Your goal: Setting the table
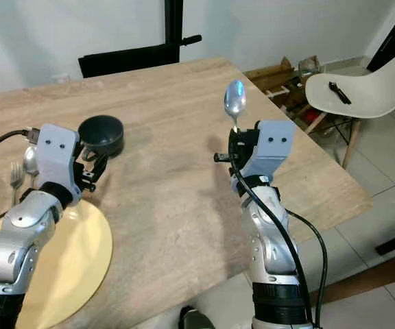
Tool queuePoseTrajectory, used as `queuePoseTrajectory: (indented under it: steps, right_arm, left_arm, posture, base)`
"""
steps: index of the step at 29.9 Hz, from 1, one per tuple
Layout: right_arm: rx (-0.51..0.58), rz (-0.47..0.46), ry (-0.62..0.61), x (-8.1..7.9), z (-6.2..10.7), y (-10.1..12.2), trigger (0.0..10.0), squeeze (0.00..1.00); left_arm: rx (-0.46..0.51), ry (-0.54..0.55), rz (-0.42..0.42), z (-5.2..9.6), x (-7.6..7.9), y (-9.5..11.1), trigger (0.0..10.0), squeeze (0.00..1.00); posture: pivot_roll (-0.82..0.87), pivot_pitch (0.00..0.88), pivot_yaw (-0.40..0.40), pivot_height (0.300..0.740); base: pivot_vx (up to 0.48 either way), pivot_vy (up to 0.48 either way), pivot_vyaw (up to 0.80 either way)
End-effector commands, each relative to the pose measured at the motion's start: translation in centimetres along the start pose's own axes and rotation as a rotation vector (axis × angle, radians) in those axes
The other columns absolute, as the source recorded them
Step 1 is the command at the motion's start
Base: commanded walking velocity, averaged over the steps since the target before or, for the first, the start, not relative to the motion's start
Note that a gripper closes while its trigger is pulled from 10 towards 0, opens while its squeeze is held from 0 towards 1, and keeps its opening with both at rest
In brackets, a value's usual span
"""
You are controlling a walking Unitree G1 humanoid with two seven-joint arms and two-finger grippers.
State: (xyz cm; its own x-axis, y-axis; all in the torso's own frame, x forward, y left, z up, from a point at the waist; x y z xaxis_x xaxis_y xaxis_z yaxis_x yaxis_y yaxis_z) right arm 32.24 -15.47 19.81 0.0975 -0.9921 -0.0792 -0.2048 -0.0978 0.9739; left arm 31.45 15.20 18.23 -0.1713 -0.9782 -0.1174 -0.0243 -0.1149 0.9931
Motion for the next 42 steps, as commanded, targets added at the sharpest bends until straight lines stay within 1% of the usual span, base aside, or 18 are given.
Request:
queuePoseTrajectory:
  steps: [1, 42]
  right_arm:
    - [-0.013, 0.007, -0.010, 0.18, 0.11, -0.11, 10.0, 0.00]
    - [-0.036, 0.008, -0.017, 0.29, 0.43, -0.62, 10.0, 0.00]
  left_arm:
    - [-0.008, 0.007, -0.004, 0.00, -0.16, -0.32, 10.0, 0.00]
    - [0.000, 0.001, -0.003, -0.11, -0.02, -0.26, 10.0, 0.00]
  posture:
    - [-0.11, 0.022, 0.035, 0.740]
    - [-0.11, 0.032, 0.040, 0.740]
  base:
    - [-0.334, 0.000, 0.00]
    - [-0.329, 0.000, 0.00]
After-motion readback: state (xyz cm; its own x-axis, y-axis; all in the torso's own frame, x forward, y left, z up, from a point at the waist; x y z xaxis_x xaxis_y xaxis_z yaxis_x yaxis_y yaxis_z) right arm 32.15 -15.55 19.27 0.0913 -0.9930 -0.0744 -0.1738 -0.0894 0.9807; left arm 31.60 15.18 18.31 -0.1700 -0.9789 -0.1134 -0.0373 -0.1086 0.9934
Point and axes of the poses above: a point about 5 cm out from each wrist's last joint towards the gripper, its own z axis pointing back from the gripper into the wrist, its own y axis along the axis of the wrist's last joint, x = y × z, the point moved 1 cm from there along -z, pointing out of the wrist towards the gripper, and after that the axes turned 3 degrees about z, right-handed, at the moved point
